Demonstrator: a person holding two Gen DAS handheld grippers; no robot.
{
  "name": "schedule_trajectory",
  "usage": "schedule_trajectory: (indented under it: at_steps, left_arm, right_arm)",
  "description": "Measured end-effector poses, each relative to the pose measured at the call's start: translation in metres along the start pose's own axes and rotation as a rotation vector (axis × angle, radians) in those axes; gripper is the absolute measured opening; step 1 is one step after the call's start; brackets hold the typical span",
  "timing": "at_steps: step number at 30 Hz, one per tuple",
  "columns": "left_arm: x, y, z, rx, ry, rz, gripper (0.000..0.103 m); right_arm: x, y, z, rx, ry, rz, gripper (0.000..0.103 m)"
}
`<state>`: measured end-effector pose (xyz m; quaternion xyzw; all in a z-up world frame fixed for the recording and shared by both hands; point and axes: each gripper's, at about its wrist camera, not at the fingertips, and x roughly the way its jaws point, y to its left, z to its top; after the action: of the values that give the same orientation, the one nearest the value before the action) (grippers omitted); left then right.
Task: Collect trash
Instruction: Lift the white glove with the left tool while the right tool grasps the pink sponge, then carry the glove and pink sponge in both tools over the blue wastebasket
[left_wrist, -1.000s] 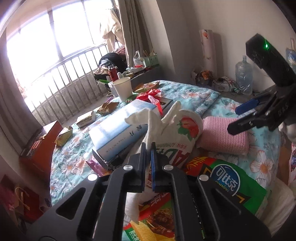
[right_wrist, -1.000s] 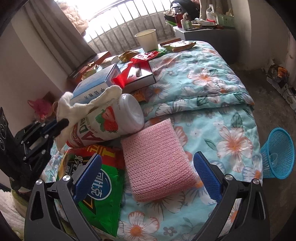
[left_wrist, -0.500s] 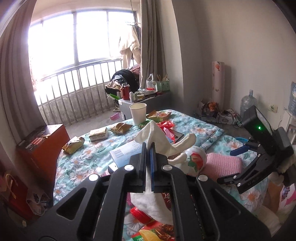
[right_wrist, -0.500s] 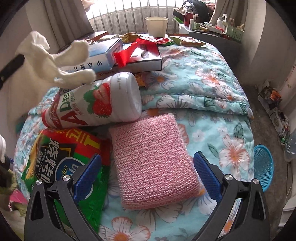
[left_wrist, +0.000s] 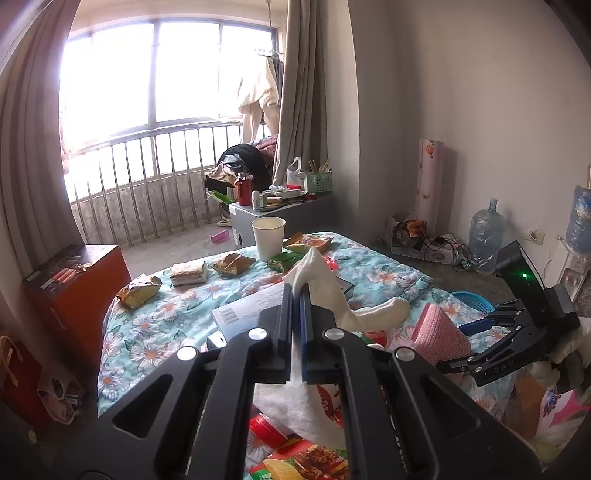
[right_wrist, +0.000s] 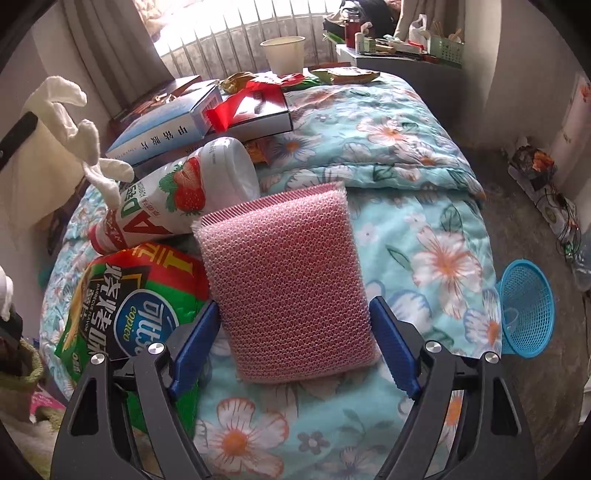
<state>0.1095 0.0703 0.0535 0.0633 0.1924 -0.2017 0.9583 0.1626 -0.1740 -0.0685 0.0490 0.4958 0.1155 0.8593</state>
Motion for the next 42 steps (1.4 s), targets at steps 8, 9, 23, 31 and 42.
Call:
schedule_trajectory:
  at_steps: [8, 9, 23, 31, 42]
  left_arm:
    - [0.0, -0.002, 0.0, 0.001, 0.006, -0.012, 0.002]
    - [0.0, -0.002, 0.0, 0.0, 0.008, -0.014, 0.002]
    - [-0.002, -0.003, 0.003, -0.001, -0.001, -0.05, 0.002]
    - [-0.003, -0.007, 0.004, -0.006, 0.017, -0.072, 0.002]
    - [-0.009, -0.021, 0.01, 0.028, 0.018, -0.076, 0.002]
  right_arm:
    - [-0.015, -0.02, -0.007, 0.128, -0.049, 0.057, 0.077]
    - [-0.016, -0.022, -0.006, 0.137, -0.053, 0.06, 0.077]
    - [-0.071, -0.04, -0.023, 0.192, -0.027, 0.017, 0.076]
    - [-0.038, -0.053, -0.037, 0.24, -0.013, -0.029, 0.079]
    - [-0.043, -0.048, -0.043, 0.21, -0.098, 0.005, 0.088]
